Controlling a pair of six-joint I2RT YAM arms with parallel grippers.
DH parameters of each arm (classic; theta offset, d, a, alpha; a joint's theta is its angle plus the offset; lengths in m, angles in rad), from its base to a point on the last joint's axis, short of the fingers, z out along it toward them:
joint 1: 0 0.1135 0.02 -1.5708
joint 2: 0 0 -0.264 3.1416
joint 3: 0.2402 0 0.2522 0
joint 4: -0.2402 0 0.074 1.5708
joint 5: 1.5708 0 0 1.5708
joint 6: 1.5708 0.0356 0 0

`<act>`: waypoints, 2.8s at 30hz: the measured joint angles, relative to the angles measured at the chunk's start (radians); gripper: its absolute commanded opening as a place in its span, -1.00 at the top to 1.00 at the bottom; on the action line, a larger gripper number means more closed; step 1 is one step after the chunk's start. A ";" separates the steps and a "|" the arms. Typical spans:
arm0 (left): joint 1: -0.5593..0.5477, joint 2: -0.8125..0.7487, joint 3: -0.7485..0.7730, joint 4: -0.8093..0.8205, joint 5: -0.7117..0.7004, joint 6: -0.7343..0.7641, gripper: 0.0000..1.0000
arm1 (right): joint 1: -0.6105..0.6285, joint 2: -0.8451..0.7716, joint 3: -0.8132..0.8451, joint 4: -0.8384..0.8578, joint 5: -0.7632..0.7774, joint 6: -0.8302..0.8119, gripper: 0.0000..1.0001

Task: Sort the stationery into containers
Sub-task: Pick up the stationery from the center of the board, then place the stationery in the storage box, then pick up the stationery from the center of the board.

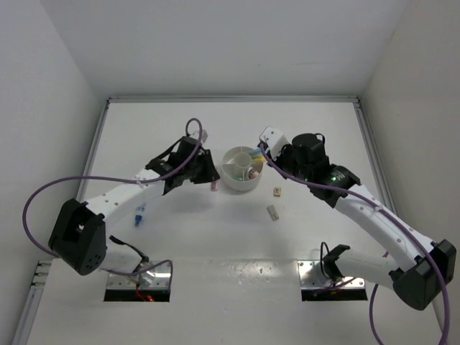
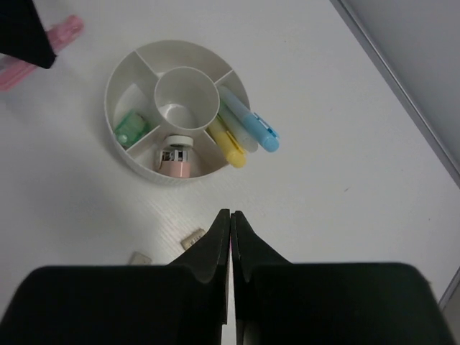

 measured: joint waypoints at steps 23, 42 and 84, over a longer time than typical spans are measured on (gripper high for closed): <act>-0.242 0.122 -0.075 0.632 -0.348 0.248 1.00 | 0.000 0.030 -0.005 -0.002 0.002 -0.001 1.00; -0.246 0.156 -0.187 0.919 -0.512 0.305 1.00 | 0.000 0.035 -0.006 -0.002 0.000 -0.005 1.00; 0.348 0.026 -0.036 -0.463 -0.722 -0.778 -0.81 | 0.000 0.038 -0.006 -0.011 -0.014 -0.007 1.00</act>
